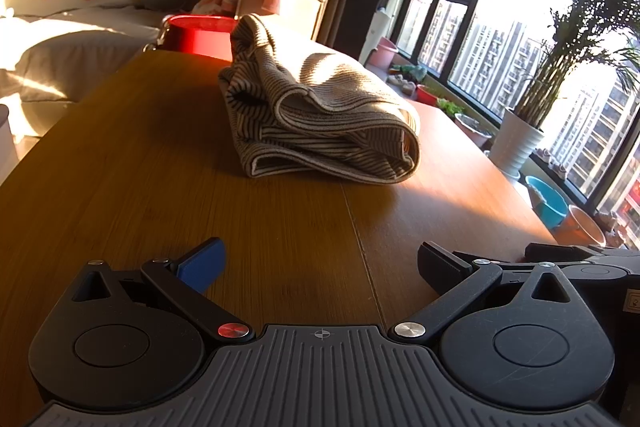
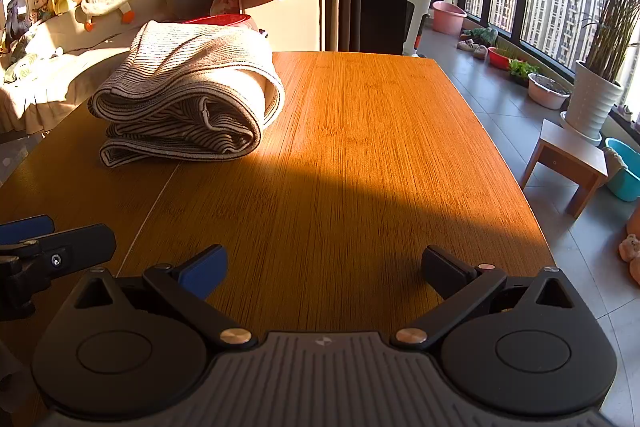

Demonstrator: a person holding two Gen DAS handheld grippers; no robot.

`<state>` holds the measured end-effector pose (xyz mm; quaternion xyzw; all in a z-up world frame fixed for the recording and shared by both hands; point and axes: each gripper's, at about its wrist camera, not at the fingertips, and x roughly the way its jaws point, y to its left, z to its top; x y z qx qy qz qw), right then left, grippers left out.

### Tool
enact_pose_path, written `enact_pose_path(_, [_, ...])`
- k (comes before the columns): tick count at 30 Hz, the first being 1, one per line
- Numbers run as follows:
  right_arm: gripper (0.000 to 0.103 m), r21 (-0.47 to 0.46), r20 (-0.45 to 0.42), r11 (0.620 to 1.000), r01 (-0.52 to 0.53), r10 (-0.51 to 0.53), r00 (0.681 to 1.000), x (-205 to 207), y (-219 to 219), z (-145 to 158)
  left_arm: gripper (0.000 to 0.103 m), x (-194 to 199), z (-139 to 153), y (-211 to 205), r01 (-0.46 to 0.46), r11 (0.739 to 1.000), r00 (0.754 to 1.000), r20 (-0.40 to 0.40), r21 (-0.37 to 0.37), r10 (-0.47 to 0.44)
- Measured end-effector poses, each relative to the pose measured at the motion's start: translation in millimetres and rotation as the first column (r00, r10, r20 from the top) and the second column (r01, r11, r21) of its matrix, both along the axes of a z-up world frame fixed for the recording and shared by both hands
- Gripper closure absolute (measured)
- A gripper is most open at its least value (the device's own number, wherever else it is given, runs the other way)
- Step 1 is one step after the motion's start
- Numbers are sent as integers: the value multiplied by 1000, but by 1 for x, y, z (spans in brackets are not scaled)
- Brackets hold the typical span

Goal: Fold clothes

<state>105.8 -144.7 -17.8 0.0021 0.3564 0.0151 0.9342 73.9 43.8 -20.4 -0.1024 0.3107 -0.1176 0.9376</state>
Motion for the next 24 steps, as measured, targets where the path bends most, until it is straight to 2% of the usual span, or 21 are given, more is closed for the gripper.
enact_pose_path(24, [0, -1, -1, 1000, 0, 0, 1000, 0, 0, 0, 0, 0, 0, 0, -1, 1000, 1000, 1, -8, 1])
